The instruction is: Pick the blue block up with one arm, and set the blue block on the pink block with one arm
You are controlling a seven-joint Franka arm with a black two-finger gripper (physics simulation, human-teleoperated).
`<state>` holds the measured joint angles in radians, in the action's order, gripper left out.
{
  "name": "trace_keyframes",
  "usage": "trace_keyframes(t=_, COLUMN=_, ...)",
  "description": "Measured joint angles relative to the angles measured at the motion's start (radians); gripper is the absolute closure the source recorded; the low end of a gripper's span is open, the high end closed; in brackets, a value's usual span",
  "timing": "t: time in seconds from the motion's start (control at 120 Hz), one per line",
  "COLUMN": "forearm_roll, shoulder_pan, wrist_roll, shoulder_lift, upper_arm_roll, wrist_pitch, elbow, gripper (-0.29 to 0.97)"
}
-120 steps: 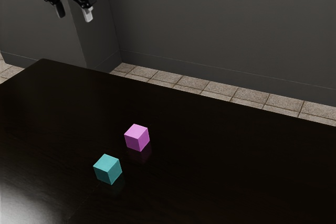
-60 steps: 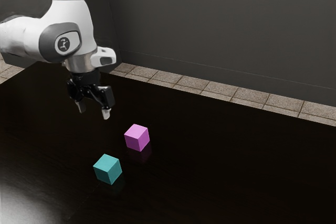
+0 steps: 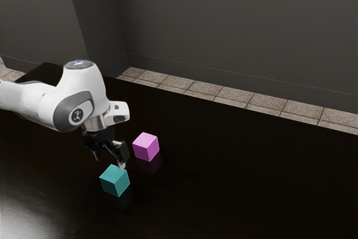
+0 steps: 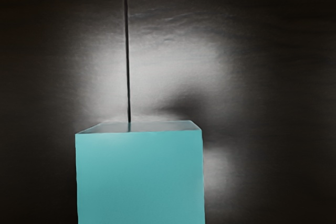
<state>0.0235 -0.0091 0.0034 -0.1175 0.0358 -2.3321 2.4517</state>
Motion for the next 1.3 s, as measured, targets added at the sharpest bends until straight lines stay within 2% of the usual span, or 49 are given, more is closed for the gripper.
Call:
trace_keyframes(t=0.483, forearm_roll=0.002, shoulder_pan=0.007, wrist_roll=0.05, shoulder_lift=0.085, upper_arm_roll=-0.01, wrist_pitch=-0.148, elbow=0.028, gripper=0.0)
trace_keyframes(t=0.992, forearm_roll=0.001, shoulder_pan=-0.017, wrist_roll=0.082, shoulder_lift=0.137, upper_arm_roll=-0.034, wrist_pitch=-0.191, elbow=0.04, gripper=0.0)
trace_keyframes(t=1.3, forearm_roll=-0.003, shoulder_pan=0.01, wrist_roll=0.1, shoulder_lift=0.158, upper_arm_roll=-0.04, wrist_pitch=-0.197, elbow=0.037, gripper=0.0)
